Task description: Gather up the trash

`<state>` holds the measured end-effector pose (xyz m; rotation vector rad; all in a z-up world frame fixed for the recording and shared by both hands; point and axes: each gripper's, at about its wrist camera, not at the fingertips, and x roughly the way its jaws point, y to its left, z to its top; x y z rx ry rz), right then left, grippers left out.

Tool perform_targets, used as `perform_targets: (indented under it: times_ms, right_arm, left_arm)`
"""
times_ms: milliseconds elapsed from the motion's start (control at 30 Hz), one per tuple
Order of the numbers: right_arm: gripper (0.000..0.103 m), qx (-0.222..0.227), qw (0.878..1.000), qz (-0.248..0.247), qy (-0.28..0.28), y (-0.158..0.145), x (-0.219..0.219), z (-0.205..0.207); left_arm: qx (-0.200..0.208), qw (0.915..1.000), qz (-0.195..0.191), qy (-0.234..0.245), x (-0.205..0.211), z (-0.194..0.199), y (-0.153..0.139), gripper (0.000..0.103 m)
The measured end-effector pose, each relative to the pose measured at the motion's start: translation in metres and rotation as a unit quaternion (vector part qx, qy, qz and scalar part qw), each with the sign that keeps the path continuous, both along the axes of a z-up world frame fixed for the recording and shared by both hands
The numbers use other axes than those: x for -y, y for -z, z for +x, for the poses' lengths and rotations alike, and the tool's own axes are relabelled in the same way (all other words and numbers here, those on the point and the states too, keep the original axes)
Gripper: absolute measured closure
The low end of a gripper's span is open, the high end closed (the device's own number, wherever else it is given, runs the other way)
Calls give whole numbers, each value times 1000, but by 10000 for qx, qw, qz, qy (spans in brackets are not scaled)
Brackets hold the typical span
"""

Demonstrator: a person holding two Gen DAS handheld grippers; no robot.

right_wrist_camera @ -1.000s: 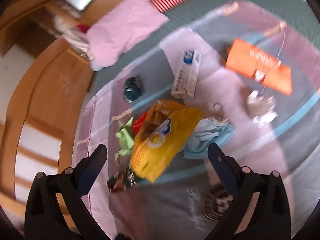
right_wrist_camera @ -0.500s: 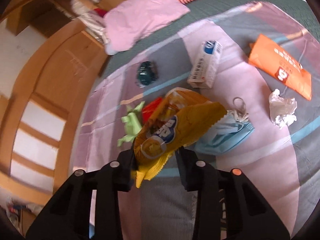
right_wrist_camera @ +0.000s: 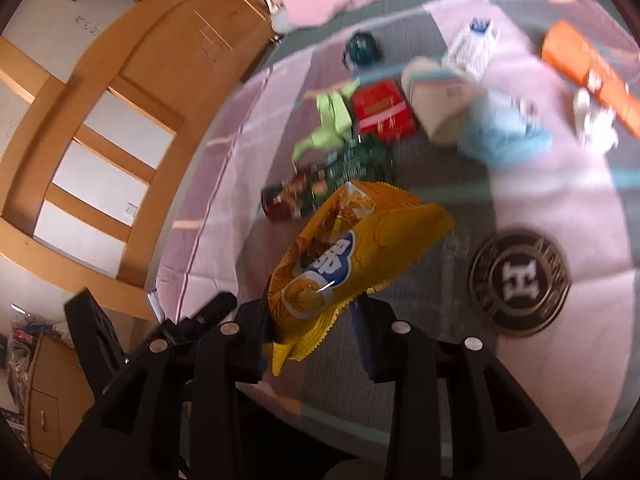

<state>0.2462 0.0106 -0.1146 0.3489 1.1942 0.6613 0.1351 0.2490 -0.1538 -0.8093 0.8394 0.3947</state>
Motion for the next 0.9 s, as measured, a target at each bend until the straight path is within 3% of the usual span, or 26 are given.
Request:
perform_targets:
  times_ms: [167, 367, 433, 733, 900]
  right_arm:
    - [65, -220, 9996, -187, -72, 14, -5, -6]
    - [47, -299, 9980, -533, -163, 18, 1, -13]
    - [37, -337, 9975, -604, -109, 17, 10, -14]
    - [30, -226, 9969, -590, 465, -2, 57, -20]
    - [30, 119, 9919, -813, 971, -14, 79, -24]
  left_arm:
    - [0, 10000, -29, -46, -2, -1, 2, 17]
    - [22, 10000, -52, -12, 0, 0, 1, 16]
    - [21, 10000, -69, 3, 0, 0, 2, 15]
    - [56, 9998, -126, 157, 6, 4, 2, 14]
    - [237, 9979, -231, 562, 18, 11, -1, 11]
